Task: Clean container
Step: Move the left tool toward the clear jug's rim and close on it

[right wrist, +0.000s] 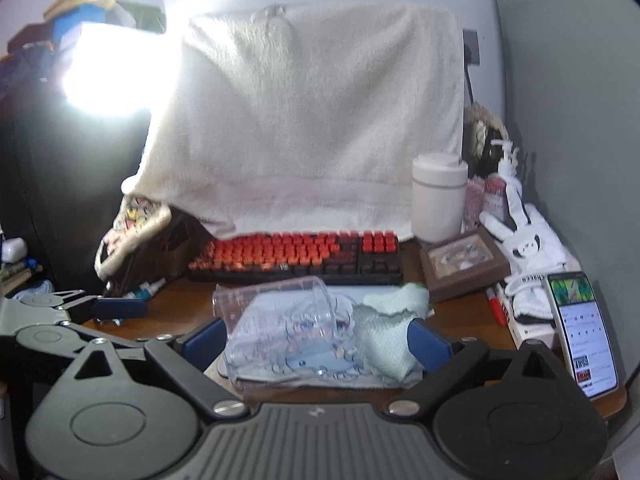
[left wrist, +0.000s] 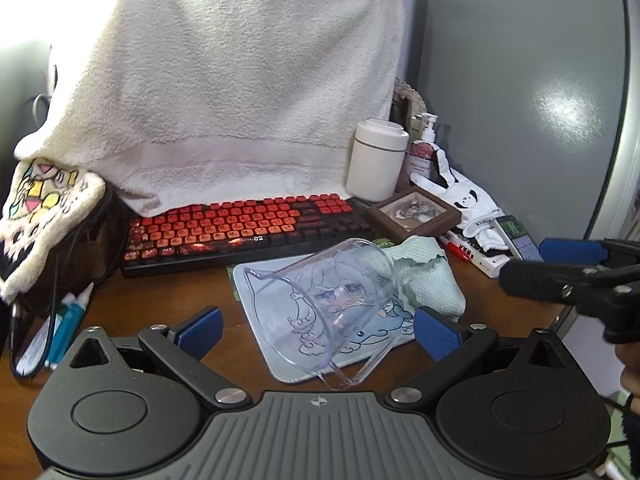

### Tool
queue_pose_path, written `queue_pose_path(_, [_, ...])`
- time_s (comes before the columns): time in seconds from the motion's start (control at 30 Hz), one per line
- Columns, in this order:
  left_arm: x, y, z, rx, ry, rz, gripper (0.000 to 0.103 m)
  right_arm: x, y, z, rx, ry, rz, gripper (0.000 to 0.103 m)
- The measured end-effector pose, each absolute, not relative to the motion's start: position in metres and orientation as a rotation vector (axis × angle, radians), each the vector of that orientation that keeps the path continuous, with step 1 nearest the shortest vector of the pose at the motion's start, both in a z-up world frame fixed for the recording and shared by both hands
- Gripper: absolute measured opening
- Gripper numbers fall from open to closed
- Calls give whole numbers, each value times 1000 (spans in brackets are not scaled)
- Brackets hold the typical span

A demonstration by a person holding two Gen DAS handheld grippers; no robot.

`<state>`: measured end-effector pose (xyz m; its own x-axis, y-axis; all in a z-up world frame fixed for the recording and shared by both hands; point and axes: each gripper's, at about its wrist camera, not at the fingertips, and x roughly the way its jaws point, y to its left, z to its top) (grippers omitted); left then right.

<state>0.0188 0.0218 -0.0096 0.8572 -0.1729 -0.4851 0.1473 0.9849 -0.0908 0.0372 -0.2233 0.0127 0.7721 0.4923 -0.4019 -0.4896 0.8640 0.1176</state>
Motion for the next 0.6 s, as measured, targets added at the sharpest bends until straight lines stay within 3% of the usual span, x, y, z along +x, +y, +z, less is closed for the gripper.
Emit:
queue_pose_path(0.23, [35, 46, -19, -82, 532, -325, 102, 46, -231, 12, 17, 408, 549, 98])
queue_pose_path(0.37, [45, 65, -25, -169, 523, -462, 103, 58, -247, 4, 189, 420, 632, 98])
queue_pose_path(0.6, [60, 55, -36, -66, 553, -498, 103, 72, -253, -7, 240, 437, 660, 103])
